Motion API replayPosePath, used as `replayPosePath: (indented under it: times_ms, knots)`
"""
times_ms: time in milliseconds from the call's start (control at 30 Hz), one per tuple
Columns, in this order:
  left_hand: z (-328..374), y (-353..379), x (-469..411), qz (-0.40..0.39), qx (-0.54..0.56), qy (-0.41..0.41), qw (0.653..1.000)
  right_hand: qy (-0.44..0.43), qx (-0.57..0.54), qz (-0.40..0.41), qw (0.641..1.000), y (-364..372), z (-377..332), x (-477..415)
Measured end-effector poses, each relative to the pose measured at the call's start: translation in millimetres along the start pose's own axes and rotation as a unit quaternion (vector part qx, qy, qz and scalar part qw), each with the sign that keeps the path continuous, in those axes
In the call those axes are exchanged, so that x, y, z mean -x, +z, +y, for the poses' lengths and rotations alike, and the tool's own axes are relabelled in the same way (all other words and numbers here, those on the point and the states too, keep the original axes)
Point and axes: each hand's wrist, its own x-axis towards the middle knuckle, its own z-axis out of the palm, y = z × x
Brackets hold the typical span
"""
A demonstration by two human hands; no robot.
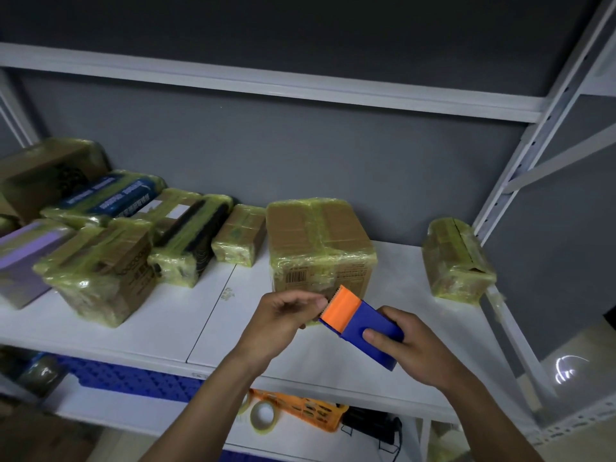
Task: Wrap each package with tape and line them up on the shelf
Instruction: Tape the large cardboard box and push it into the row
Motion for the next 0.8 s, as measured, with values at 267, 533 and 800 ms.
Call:
replayPosePath:
  times_ms: [267, 533, 800]
  knots:
    - [-4.2, 1.0, -3.0, 0.035, -0.029, 0.033, 0.998, -0.013, -0.011, -0.007, 1.000, 1.4, -0.5, -0.9]
    - [-4.5, -1.2, -6.9, 0.045, 0.053, -0.060, 0.996, -0.017, -0.015, -0.010, 1.000, -0.2, -7.5, -6.5]
    - [-11.0, -7.4, -12.2, 0.130, -0.087, 0.057, 0.986, -0.012, -0.011, -0.028, 0.999, 2.4, -16.0, -19.1]
